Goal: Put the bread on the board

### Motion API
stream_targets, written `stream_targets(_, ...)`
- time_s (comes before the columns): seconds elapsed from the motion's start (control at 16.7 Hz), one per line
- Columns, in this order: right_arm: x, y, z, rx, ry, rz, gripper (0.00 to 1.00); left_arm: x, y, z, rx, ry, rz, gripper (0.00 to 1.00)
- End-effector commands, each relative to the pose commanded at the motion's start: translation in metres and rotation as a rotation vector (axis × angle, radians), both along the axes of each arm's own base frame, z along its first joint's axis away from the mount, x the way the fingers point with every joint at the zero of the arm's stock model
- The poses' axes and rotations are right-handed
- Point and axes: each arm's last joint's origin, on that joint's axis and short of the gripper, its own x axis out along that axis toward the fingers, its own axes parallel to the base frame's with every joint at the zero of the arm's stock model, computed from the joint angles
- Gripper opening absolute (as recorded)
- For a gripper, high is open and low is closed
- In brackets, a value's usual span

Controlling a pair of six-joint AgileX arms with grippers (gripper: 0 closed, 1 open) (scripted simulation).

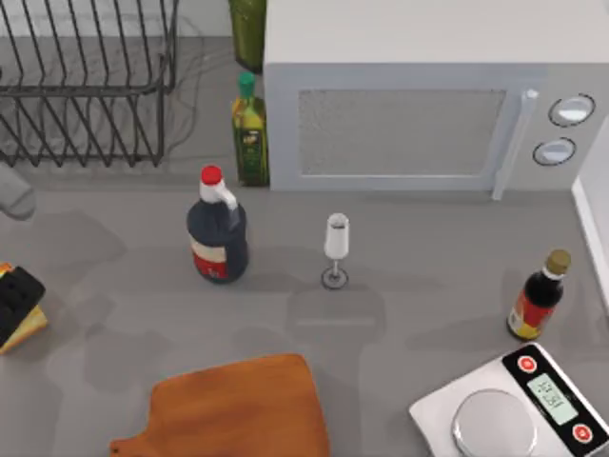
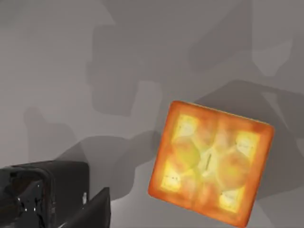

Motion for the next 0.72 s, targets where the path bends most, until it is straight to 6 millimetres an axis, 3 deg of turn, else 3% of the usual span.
stream_targets(0.36, 0.0, 0.0, 0.0, 0.0, 0.0, 0.0, 1.0, 0.071, 0.012, -0.03, 0.049, 0.395, -0.177, 1.0)
stream_targets(0.54, 0.0, 0.0, 0.0, 0.0, 0.0, 0.0, 1.0, 0.085, 0.018, -0.04, 0.051, 0.475, -0.204, 1.0)
stream_targets(0.72, 0.0, 0.0, 0.0, 0.0, 0.0, 0.0, 1.0, 0.086, 0.019, -0.041, 0.051, 0.483, -0.206, 1.0)
